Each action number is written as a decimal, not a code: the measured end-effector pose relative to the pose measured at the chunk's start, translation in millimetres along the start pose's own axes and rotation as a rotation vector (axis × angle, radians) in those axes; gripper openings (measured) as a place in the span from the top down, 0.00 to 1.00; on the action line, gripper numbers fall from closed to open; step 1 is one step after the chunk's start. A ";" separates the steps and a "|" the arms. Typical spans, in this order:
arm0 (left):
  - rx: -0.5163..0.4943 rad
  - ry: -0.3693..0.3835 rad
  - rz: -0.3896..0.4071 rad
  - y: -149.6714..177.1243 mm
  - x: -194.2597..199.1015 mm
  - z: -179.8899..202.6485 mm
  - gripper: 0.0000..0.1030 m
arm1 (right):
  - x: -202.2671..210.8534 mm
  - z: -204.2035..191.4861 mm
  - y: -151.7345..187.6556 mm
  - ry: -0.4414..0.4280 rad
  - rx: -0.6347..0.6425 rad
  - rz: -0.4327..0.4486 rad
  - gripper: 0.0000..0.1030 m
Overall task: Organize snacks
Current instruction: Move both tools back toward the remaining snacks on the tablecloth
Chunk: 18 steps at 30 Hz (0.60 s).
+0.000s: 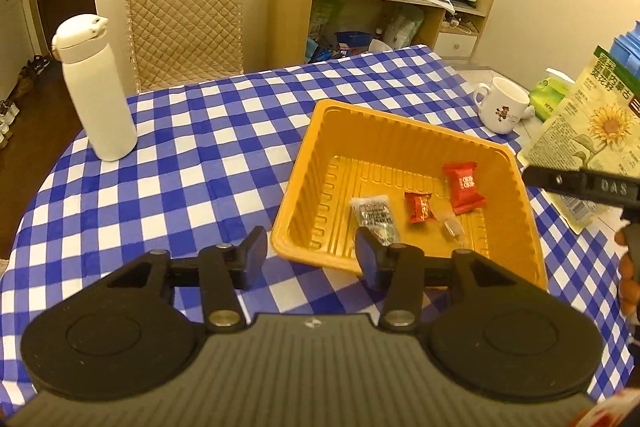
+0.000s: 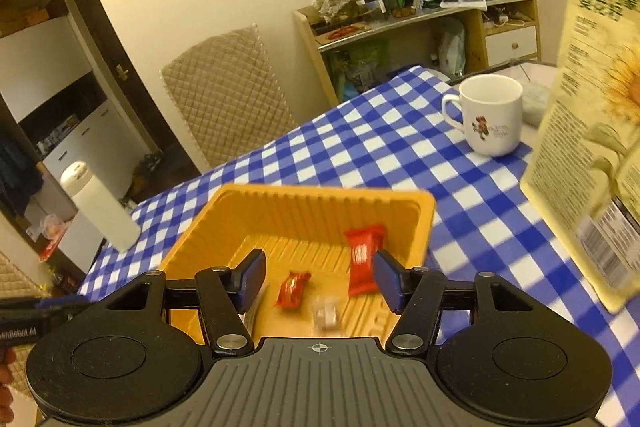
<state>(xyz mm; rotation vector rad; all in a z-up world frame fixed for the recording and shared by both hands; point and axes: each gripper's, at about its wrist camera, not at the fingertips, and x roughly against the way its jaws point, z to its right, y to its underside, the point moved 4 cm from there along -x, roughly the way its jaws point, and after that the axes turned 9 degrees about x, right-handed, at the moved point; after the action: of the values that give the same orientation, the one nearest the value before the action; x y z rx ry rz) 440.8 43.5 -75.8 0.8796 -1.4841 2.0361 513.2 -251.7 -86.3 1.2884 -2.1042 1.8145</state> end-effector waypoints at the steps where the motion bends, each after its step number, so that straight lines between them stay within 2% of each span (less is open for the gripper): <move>1: 0.000 -0.002 0.000 2.6 3.4 -0.5 0.56 | 5.5 -1.9 5.2 -0.001 0.001 -0.005 0.38; 9: -0.005 -0.015 -0.012 32.4 31.8 -5.0 0.53 | 40.7 -19.0 41.7 -0.024 0.013 -0.047 0.37; 13: -0.011 -0.030 -0.023 52.0 46.0 -8.2 0.48 | 55.5 -30.5 56.5 -0.036 0.025 -0.067 0.37; 18: 0.005 -0.043 -0.042 77.4 61.6 -16.6 0.47 | 68.8 -43.9 78.0 -0.040 0.041 -0.098 0.37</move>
<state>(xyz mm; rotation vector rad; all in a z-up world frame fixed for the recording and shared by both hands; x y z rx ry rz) 341.2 35.7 -84.9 0.9541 -1.4714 2.0034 400.8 -255.3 -96.1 1.4222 -1.9943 1.8154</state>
